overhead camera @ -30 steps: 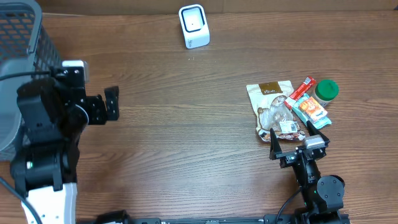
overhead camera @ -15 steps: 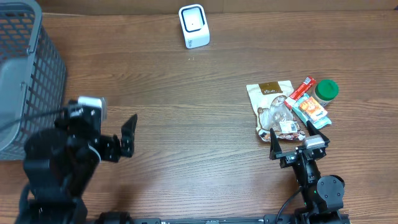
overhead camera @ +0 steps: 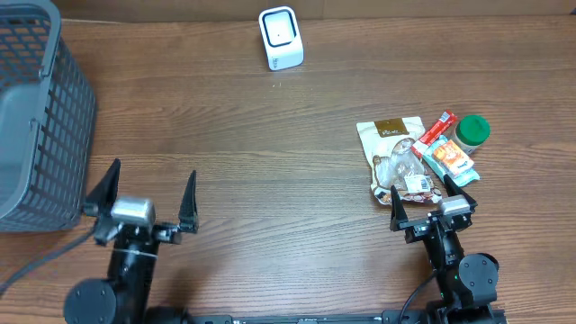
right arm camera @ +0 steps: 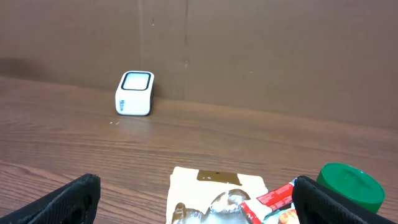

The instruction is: Scan the item barcode

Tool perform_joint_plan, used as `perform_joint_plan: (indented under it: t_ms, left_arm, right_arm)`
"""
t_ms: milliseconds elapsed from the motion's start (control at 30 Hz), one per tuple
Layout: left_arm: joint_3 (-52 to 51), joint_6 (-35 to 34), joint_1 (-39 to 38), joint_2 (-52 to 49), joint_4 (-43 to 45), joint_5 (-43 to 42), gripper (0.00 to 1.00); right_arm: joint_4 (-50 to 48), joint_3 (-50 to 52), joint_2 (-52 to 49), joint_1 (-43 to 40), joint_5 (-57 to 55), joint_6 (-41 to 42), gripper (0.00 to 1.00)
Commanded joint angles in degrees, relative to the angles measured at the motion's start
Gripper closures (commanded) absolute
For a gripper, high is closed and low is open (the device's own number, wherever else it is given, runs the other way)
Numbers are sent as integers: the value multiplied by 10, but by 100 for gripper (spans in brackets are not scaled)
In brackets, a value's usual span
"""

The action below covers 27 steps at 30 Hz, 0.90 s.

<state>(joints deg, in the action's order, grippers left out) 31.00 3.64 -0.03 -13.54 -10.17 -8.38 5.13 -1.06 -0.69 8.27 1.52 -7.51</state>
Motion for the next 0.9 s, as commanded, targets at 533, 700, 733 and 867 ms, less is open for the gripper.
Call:
perform_joint_plan:
  t_ms: [533, 700, 733, 867]
  left_arm:
    - [-294, -100, 1, 134, 241, 112, 0]
    - [-307, -107, 2, 134, 187, 129, 1]
    - [-307, -107, 2, 134, 173, 129, 1]
    - [-307, -107, 2, 134, 87, 129, 0]
  right_arm:
    - [-4, 6, 5, -2, 1, 0, 0]
    - [-4, 6, 5, -2, 1, 0, 0]
    - [-4, 6, 5, -2, 1, 0, 0]
    - [-4, 6, 5, -2, 1, 0, 0]
